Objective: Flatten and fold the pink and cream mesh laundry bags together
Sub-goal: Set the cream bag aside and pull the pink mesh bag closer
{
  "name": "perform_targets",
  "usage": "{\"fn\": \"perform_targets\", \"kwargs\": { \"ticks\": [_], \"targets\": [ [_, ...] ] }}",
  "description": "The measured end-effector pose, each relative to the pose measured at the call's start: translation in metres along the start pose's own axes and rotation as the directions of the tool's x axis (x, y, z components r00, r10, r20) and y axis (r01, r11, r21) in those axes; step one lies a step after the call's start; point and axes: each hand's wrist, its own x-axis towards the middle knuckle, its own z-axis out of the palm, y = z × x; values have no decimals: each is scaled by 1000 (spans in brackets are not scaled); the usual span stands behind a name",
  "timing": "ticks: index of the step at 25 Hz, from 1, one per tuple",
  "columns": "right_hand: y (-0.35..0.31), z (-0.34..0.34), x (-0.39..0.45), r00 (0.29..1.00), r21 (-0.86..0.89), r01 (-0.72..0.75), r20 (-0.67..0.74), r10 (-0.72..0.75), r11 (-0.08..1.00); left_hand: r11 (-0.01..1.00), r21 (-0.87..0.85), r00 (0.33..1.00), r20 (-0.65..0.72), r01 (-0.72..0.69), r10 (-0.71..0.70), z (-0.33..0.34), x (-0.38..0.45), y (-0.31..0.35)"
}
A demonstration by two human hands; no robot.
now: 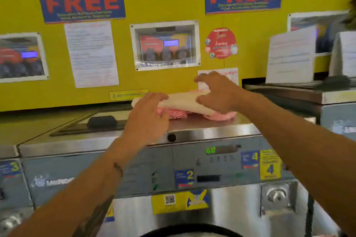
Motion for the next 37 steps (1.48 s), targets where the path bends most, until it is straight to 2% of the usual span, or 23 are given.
{"fn": "perform_targets", "kwargs": {
  "ticks": [3,6,9,12,14,17,20,22,26,28,30,31,32,33,34,35,36,37],
  "targets": [
    [26,8,80,975,19,-1,223,-3,1000,998,59,999,38,32,-34,44,82,-30],
    [44,36,136,880,54,-49,474,18,997,987,88,978,146,136,-147,80,120,-59],
    [52,52,168,787,-9,-23,616,23,1000,982,78,965,187,172,-183,102,124,-80],
    [52,63,170,727,-52,-11,685,43,999,990,104,962,248,94,-117,98,131,-85],
    [53,76,158,790,-125,49,612,38,991,991,134,955,289,23,-61,92,133,-91],
    [58,83,141,933,-149,110,358,-50,983,993,113,957,291,-26,-8,84,140,-100],
    [61,71,138,986,-26,101,139,-97,994,995,40,969,235,-92,80,79,157,-99],
    [66,55,140,999,9,16,46,-16,1000,988,-35,975,162,-149,153,78,175,-91],
    [81,0,147,970,-33,-150,-199,140,988,957,-167,972,-31,-236,234,80,200,-68],
    [92,-25,141,906,-69,-284,-346,244,956,941,-220,966,-56,-258,252,89,202,-59],
    [107,-38,130,805,-175,-485,-472,359,857,920,-286,963,-38,-267,267,103,202,-47],
    [117,-36,122,785,-276,-566,-468,406,777,914,-312,961,11,-258,275,111,199,-39],
    [127,-30,113,785,-375,-612,-394,478,697,916,-324,951,112,-238,287,119,196,-31],
    [138,-18,104,773,-446,-626,-247,584,640,932,-294,916,272,-214,296,127,190,-25],
    [148,-5,94,724,-472,-630,-68,686,617,954,-216,839,463,-207,287,136,184,-20],
    [157,5,87,672,-450,-638,71,737,625,968,-134,734,631,-213,249,146,177,-20],
    [164,10,81,654,-412,-648,130,746,640,973,-81,645,736,-215,204,153,171,-24],
    [168,10,78,668,-355,-659,129,733,663,978,-66,599,782,-197,174,158,168,-30]
  ]
}}
